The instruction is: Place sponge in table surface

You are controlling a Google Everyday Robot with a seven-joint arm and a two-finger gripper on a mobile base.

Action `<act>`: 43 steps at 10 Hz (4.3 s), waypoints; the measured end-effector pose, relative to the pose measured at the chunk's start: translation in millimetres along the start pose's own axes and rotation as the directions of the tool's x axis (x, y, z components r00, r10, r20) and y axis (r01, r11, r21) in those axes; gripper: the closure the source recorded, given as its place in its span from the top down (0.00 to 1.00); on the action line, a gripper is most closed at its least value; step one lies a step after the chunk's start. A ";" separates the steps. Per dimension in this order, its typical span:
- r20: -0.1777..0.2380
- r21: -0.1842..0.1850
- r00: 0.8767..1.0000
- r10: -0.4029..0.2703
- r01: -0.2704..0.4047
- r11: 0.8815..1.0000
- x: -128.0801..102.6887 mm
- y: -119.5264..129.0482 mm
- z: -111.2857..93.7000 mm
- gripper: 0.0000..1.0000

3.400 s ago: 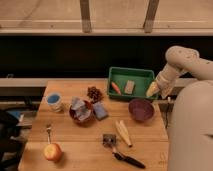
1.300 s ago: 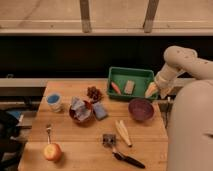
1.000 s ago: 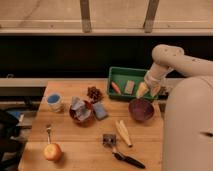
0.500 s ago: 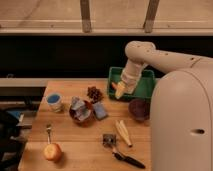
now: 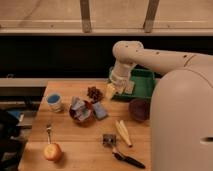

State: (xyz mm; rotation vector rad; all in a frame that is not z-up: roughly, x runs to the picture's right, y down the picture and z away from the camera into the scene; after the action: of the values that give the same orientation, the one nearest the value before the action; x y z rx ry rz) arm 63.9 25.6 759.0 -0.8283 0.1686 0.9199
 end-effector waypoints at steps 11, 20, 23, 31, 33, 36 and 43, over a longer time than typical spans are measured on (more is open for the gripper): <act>-0.182 -0.066 0.975 -0.125 0.115 0.991 -37.6 54.9 101.2 0.62; -0.211 -0.067 0.974 -0.075 0.062 0.996 -1.8 31.0 111.5 0.62; -0.247 -0.101 0.966 -0.071 0.048 0.994 4.6 34.6 136.3 0.62; -0.261 -0.033 0.963 -0.068 0.062 0.998 -8.3 52.1 143.3 0.62; -0.263 0.013 0.964 -0.046 0.051 0.999 -13.1 42.7 147.8 0.62; -0.252 0.047 0.968 -0.005 0.018 0.999 -6.9 24.9 159.1 0.62; -0.166 0.046 0.986 -0.011 0.019 0.999 -31.5 35.8 163.6 0.62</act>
State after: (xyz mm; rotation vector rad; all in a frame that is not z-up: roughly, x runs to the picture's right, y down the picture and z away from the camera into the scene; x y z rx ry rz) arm -16.4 131.4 865.8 -0.8613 0.3271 0.8293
